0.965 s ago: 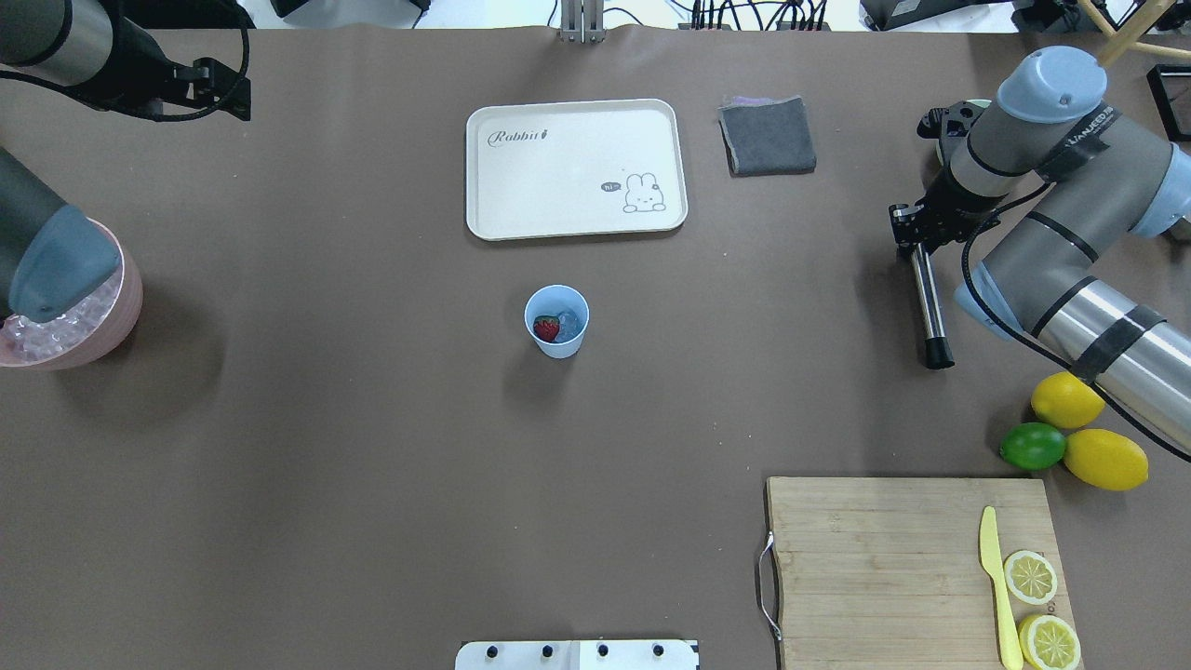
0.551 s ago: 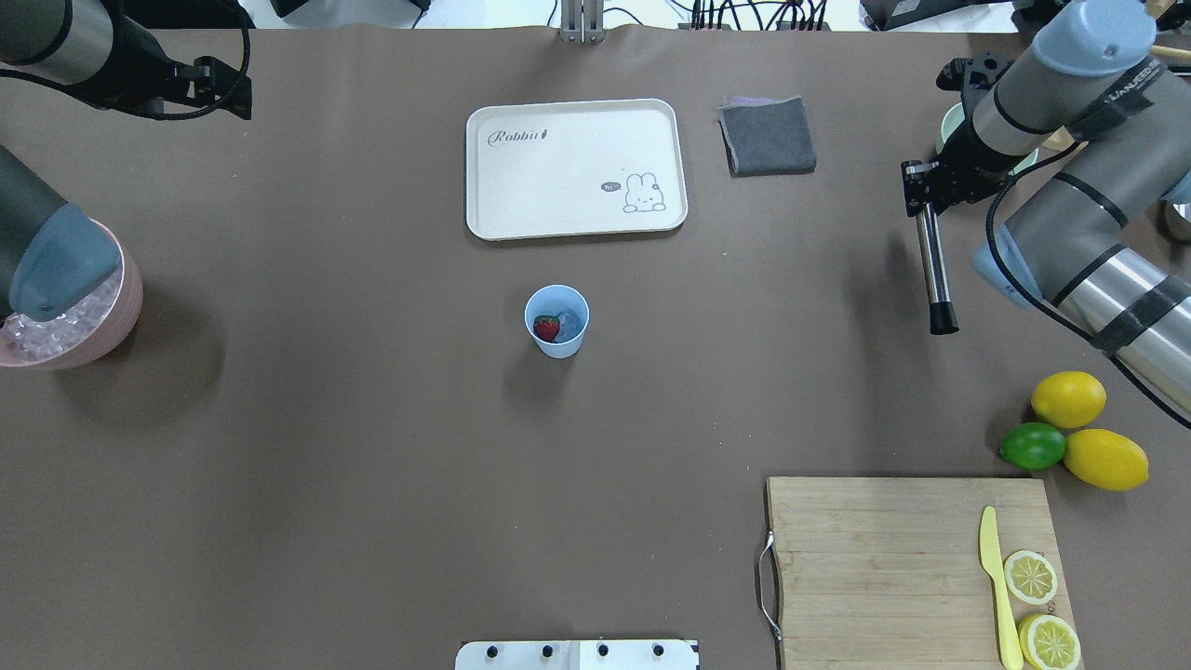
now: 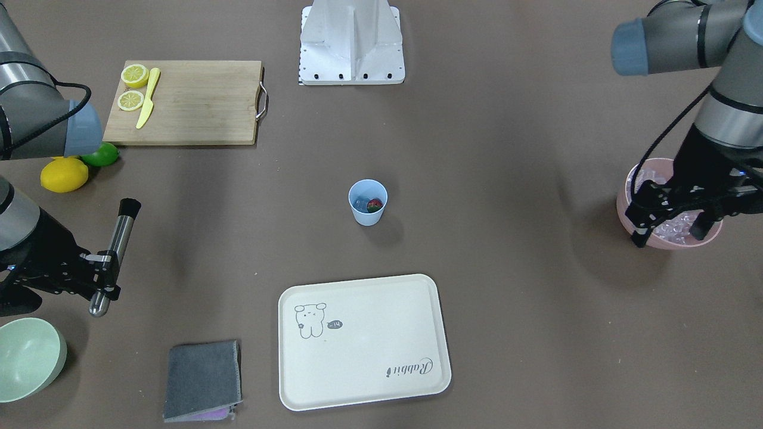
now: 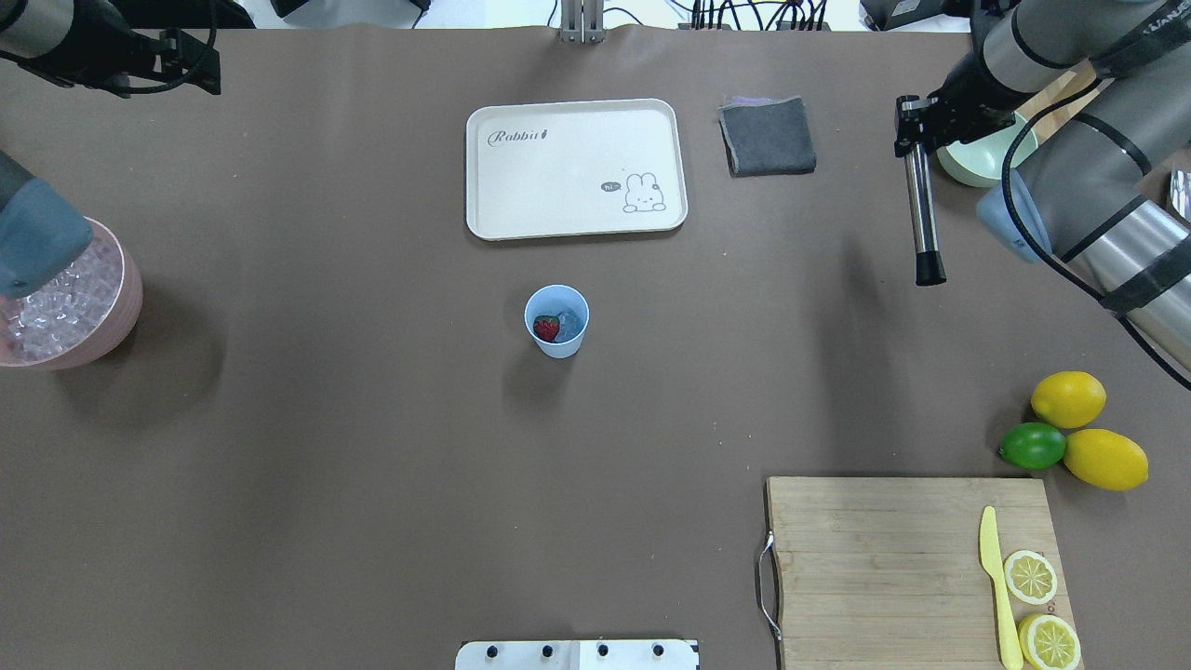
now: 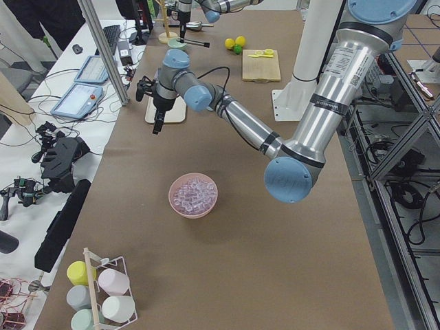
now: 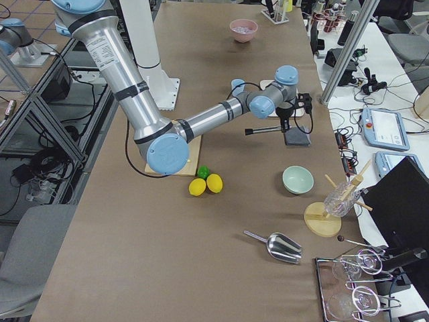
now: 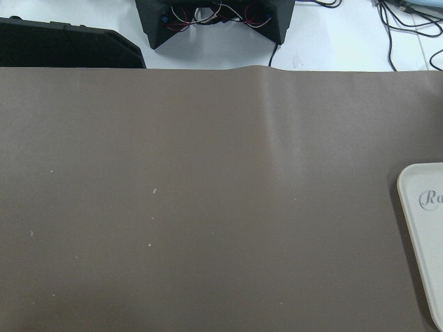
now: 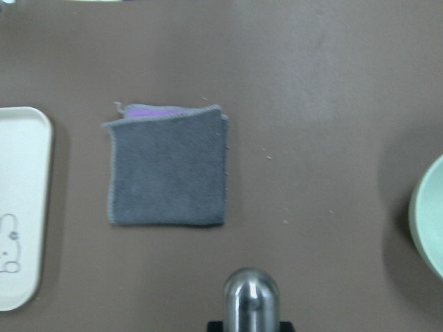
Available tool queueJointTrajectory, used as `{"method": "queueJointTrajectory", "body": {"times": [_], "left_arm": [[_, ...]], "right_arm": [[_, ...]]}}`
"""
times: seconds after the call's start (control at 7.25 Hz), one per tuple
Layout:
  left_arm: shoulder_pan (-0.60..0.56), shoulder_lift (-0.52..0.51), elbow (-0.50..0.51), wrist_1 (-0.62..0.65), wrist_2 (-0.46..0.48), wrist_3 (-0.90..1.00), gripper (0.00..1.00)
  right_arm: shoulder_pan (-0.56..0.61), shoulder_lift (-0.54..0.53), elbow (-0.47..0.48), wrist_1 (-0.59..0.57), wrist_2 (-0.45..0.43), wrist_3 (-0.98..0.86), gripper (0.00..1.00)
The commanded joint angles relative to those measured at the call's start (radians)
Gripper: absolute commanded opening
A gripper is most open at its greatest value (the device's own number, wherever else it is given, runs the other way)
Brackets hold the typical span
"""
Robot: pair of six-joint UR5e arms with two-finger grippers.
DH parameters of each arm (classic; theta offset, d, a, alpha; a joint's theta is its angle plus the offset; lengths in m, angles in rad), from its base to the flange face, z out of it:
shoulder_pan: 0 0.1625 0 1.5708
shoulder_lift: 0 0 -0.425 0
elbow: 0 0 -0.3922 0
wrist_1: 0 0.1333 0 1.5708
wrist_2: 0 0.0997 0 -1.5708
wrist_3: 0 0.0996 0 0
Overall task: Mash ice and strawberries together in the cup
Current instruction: 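Lift the muddler upright and carry it over the cup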
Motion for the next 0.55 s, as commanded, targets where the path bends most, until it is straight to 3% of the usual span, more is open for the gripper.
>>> {"method": "queueJointTrajectory", "body": {"times": [0.0,0.41], "left_arm": [[-0.123,0.118,0.006,-0.001,-0.001,0.001,0.98],[-0.201,0.241,0.033,-0.001,-0.004,-0.016,0.98]], "right_arm": [[-0.049,0.068,0.061,0.007,-0.032,-0.05,0.0],[-0.208,0.216,0.087,0.011,-0.205,-0.069,0.0]]}}
